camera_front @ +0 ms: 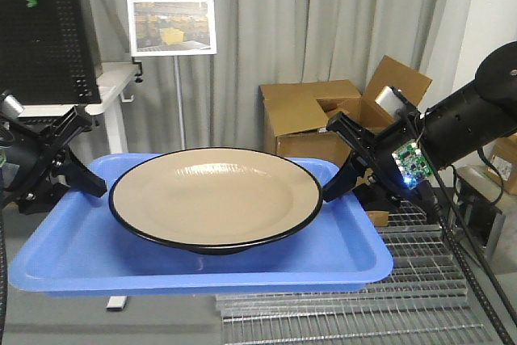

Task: Place disk in tray to left cabinet
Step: 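Carry the tray with both grippers up to the open cabinet shelf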

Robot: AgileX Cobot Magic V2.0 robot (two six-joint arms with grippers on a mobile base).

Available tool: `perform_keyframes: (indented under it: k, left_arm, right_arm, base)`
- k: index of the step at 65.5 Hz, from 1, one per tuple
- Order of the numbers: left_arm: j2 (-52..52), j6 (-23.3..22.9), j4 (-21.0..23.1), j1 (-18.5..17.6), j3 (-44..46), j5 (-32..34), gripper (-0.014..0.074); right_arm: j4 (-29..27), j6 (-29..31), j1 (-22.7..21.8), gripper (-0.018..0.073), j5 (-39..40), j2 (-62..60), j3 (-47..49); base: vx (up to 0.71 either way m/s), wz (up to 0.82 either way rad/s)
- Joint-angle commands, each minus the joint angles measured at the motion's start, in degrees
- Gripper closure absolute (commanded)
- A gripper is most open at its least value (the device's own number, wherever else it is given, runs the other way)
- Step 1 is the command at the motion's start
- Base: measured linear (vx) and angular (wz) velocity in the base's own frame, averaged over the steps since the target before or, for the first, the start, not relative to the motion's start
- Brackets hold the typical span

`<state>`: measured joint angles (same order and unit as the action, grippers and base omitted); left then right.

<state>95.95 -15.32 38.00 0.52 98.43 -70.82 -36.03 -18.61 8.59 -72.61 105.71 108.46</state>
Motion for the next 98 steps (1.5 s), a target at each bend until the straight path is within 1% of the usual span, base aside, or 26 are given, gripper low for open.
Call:
perform_keyframes:
  k: [1,28,46,61,98]
  left_arm:
    - [-2.82,-1.75,11.67,-1.51,2.15,-0.95,0.0596]
    - [-2.82,-1.75,11.70,-1.51,2.15,-0.97,0.0596]
    - [-2.82,-1.75,11.70,-1.51,2.15,-0.98,0.0596]
    - [-2.82,-1.75,11.70,-1.51,2.15,-0.98,0.0596]
    - [-2.82,-1.75,11.70,-1.51,2.15,-0.98,0.0596]
  right_arm:
    - [-10.73,-0.76,1.15,0.0561,1.65,-3.29,2.23]
    - [-10.70,-0.76,1.15,0.0561,1.51,-3.29,2.23]
    - [-10.70,-0.76,1.15,0.0561,1.51,-3.29,2.23]
    - [-10.70,-0.76,1.15,0.0561,1.51,-3.29,2.23]
    - [-10.70,-0.76,1.15,0.0561,1.43,-3.29,2.23]
  base:
    - [0.50,-0.13]
    - [0.46,-0.15]
    - [0.38,-0.35]
    - [0.29,-0.61]
    - [0.20,-0.78]
